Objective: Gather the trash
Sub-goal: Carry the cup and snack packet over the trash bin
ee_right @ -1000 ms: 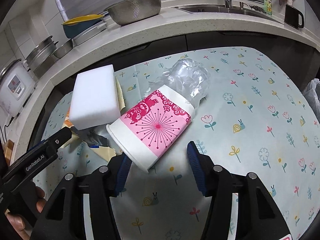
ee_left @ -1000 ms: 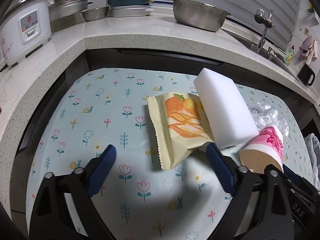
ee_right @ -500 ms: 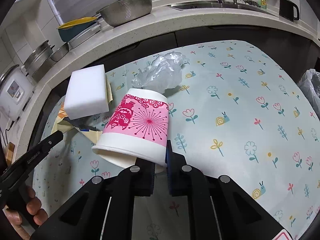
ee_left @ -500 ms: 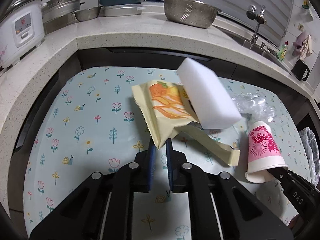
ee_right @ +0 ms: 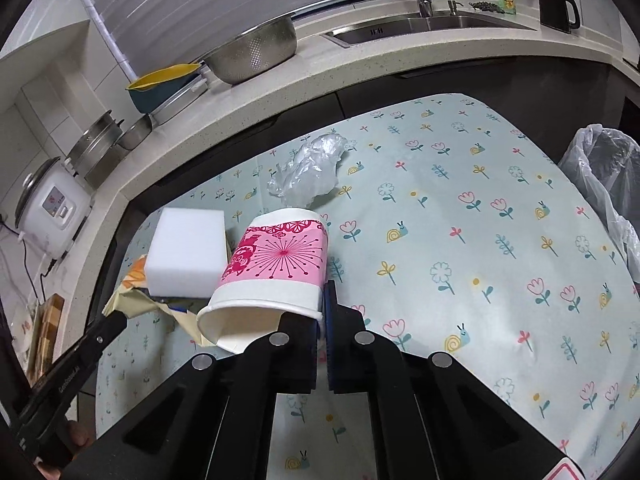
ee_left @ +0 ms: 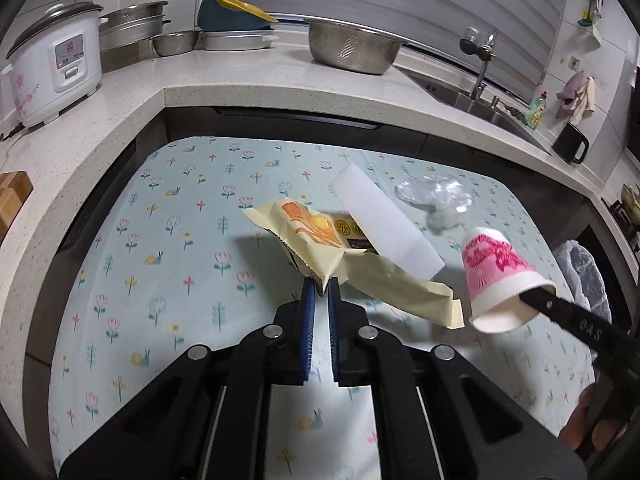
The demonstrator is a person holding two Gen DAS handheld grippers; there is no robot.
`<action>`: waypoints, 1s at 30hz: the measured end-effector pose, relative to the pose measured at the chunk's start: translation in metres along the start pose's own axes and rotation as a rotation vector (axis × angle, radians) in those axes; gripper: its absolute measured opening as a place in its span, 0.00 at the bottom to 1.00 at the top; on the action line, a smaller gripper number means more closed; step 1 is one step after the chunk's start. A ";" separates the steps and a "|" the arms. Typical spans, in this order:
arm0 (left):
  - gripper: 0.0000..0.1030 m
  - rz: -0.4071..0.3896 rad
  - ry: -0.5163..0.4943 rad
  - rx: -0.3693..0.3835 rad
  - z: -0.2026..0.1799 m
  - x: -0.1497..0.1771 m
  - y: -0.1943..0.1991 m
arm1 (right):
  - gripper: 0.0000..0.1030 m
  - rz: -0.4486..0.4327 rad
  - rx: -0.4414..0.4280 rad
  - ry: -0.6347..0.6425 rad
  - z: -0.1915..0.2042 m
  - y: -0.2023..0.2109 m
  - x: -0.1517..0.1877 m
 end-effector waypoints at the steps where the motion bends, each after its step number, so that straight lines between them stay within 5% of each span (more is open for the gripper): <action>1: 0.06 -0.001 -0.003 0.006 -0.003 0.003 0.004 | 0.03 -0.007 -0.003 -0.006 -0.002 0.005 0.000; 18: 0.05 -0.155 -0.070 0.099 -0.076 -0.025 0.095 | 0.03 -0.122 -0.027 -0.051 -0.032 0.089 -0.012; 30: 0.05 -0.196 -0.141 0.159 -0.141 -0.025 0.121 | 0.03 -0.153 0.021 -0.076 -0.078 0.119 -0.005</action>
Point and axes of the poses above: each gripper's, at about its wrist camera, not at the fingertips, and y roughly against the way its jaws point, z to its left, x to its underside, the point moved 7 cm from there along -y, roughly the way its jaws point, and after that the axes turned 9 degrees about y, right-handed, at the moved point
